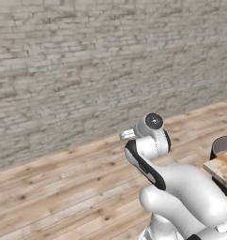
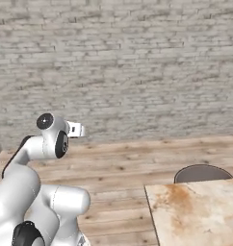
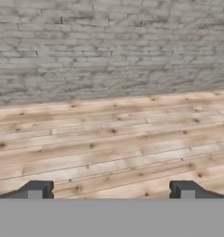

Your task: Place the large bottle from the dining counter next to the other large bottle outside the sink, and place the small bottle from the dining counter next to the other small bottle inside the sink.

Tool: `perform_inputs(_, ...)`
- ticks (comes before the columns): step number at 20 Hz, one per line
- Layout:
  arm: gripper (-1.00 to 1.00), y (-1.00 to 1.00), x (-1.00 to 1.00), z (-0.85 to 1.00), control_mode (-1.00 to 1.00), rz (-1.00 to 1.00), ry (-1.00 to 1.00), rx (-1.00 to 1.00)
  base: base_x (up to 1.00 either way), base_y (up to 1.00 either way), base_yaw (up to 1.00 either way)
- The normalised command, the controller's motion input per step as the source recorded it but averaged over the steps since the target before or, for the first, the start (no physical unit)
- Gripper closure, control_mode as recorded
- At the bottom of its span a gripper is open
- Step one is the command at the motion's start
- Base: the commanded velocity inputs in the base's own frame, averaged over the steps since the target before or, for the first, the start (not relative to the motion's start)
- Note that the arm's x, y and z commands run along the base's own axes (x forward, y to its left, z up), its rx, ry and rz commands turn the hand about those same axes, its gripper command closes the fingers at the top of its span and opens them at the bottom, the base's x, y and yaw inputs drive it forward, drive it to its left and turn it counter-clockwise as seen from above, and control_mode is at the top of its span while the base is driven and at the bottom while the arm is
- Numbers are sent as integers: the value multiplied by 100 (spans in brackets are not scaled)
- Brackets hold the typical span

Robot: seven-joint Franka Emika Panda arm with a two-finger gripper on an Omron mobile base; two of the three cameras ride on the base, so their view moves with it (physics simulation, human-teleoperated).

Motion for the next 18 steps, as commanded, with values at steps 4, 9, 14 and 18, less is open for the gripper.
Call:
perform_inputs(4, -100, 0, 0, 0, 100, 0, 0, 0, 59, 18, -45)
perform_inputs(9, -100, 0, 0, 0, 100, 0, 0, 0, 60, 20, -45)
perform_inputs(14, -100, 0, 0, 0, 100, 0, 0, 0, 63, 20, -45)
perform_inputs(18, -100, 0, 0, 0, 100, 0, 0, 0, 60, 21, -45)
